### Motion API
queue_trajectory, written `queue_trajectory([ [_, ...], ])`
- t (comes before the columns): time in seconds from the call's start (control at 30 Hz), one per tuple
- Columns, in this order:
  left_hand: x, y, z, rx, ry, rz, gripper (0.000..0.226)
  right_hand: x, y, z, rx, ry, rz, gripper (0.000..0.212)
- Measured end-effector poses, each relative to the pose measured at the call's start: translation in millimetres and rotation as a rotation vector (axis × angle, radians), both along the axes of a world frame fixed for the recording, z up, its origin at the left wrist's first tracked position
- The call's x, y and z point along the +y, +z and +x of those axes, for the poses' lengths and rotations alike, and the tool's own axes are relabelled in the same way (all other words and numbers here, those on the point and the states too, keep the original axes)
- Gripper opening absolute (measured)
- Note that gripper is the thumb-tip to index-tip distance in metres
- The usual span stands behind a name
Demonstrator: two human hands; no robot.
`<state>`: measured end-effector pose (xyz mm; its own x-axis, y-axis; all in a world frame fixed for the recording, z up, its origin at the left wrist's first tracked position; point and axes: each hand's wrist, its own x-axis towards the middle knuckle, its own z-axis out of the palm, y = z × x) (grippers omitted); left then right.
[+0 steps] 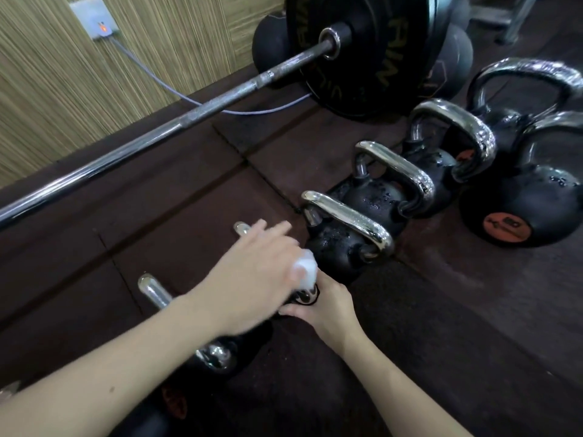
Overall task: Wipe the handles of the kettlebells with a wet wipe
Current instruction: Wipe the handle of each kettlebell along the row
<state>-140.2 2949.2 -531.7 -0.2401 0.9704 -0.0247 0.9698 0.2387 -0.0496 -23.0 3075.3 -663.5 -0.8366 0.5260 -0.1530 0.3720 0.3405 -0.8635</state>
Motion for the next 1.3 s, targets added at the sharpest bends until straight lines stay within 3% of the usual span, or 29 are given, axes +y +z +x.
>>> queue_trajectory([
  [0.1, 2, -9, 18, 0.039, -0.126, -0.059, 0.048, -2, -5, 1, -0.015, -0.001, -0.033, 0.062],
  [0.17, -3, -12, 3, 0.046, -0.135, -0.018, 0.048, 0, -4, 1, -0.004, -0.002, -0.047, 0.071],
  [0.33, -23, 1, -39, -0.159, 0.105, 0.089, 0.049, 12, 3, 8, 0.059, 0.1, -0.037, 0.102],
  [0.4, -21, 4, -48, -0.285, 0.284, 0.153, 0.045, 19, 4, 21, 0.062, 0.09, -0.055, 0.099],
  [0.5, -11, 11, -65, -0.461, 0.607, 0.089, 0.045, 35, 4, 44, 0.043, 0.024, 0.01, 0.083],
  [0.63, 24, 35, -60, -0.519, 0.713, 0.397, 0.038, 63, 1, 61, 0.09, -0.171, 0.103, 0.065],
  [0.73, 62, 46, -41, -0.579, 0.582, 0.553, 0.041, 81, 4, 61, 0.133, -0.218, 0.095, 0.072],
  [0.83, 92, 27, -29, -0.433, 0.255, 0.241, 0.058, 93, 1, 50, 0.131, -0.165, 0.033, 0.091],
  [0.9, 104, 10, -15, -0.329, 0.175, 0.05, 0.067, 97, -4, 38, 0.117, -0.106, 0.063, 0.097],
  [1.0, 117, 1, 19, -0.188, 0.071, -0.012, 0.08, 99, -7, 26, 0.144, -0.137, 0.003, 0.082],
  [1.1, 129, -12, 40, -0.06, -0.123, -0.04, 0.065, 100, -4, 21, 0.171, -0.183, -0.016, 0.028],
  [1.13, 134, -18, 40, 0.008, -0.179, -0.031, 0.058, 102, -5, 20, 0.179, -0.184, -0.024, 0.025],
  [1.23, 143, -25, 30, 0.072, -0.273, 0.13, 0.041, 105, -9, 20, 0.151, -0.162, -0.025, 0.034],
  [1.3, 140, -19, 14, 0.105, -0.273, 0.181, 0.025, 107, -17, 21, 0.14, -0.184, -0.09, 0.072],
])
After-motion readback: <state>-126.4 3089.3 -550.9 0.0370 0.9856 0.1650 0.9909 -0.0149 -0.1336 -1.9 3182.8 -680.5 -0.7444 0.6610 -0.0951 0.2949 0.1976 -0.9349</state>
